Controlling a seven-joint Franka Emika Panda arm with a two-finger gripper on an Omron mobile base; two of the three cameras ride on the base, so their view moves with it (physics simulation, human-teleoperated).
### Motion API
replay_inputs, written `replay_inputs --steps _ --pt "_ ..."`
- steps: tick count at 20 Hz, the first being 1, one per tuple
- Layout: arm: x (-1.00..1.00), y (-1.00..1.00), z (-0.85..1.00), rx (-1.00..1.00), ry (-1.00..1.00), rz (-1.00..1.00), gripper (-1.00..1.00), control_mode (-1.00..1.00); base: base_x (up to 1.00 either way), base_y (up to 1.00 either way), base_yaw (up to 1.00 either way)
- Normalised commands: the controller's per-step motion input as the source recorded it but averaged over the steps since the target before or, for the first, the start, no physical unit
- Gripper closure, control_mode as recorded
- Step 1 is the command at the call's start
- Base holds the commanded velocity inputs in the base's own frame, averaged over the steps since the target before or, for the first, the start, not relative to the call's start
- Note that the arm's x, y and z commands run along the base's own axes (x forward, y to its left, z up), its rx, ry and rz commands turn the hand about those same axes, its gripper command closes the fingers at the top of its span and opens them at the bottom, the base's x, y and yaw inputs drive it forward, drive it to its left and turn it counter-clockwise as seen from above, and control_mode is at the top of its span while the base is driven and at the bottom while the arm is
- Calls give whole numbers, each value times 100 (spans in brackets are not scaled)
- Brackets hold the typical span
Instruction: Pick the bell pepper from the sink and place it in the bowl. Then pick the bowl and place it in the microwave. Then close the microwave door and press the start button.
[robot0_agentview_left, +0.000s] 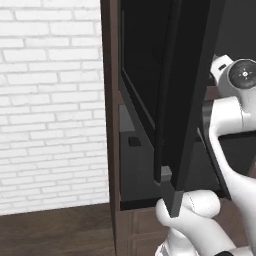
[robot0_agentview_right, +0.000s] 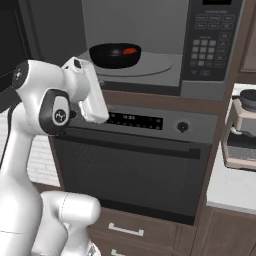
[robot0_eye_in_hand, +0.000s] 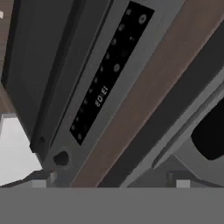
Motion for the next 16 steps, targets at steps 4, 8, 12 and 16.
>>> replay_inputs --steps 4,8,12,16 --pt "-37 -26 -34 -34 -6 -7 -100 -100 0 0 0" --pt "-63 -6 -47 -26 -5 -6 -100 -100 0 0 0" --pt "-35 0 -32 -23 -4 -6 -100 -100 0 0 0" --pt "-11 0 -16 -22 0 -11 -100 -100 0 0 0"
